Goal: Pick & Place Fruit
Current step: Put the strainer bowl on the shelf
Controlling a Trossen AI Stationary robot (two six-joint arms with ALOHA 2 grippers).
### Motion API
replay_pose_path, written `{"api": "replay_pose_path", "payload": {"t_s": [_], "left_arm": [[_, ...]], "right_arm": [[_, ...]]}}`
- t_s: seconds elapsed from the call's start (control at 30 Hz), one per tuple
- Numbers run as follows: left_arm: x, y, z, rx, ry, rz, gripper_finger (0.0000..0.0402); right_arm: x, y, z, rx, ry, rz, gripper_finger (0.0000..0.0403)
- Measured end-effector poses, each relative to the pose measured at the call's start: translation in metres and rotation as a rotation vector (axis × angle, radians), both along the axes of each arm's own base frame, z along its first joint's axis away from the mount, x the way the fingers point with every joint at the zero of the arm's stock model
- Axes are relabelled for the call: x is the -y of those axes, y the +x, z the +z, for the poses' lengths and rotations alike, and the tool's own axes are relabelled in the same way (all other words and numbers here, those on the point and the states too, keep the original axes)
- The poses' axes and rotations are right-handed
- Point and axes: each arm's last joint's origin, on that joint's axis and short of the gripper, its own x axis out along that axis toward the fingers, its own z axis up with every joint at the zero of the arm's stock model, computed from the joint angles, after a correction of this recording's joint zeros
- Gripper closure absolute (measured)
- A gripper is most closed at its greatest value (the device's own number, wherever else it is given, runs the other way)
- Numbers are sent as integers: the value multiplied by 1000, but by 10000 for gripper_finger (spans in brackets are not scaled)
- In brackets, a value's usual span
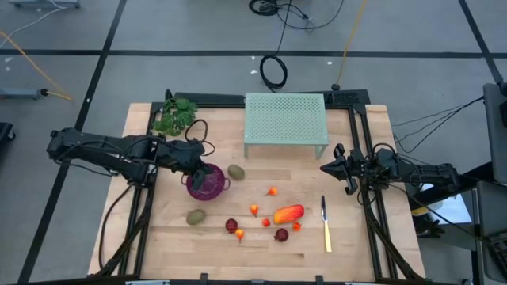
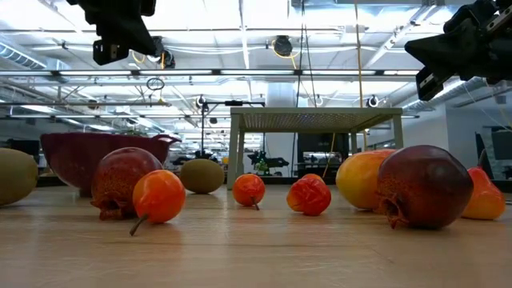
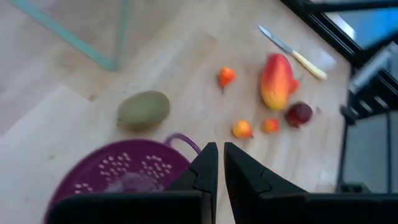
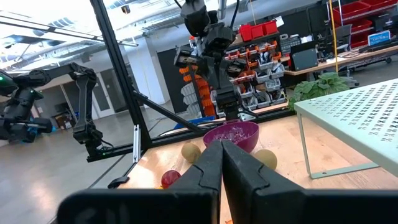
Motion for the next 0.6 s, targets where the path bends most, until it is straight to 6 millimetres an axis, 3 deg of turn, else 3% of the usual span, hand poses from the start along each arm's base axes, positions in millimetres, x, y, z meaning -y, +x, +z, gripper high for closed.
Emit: {"api": "replay_pose_path", "payload": {"t_s": [0.17,0.6], "left_arm": [[-4,2,3,55,16,180,375],[-5,6,8,127,1,219,375]], "right_arm": [[0,0,0,-3,0,3,399],[0,0,0,-4,0,4,399]]}}
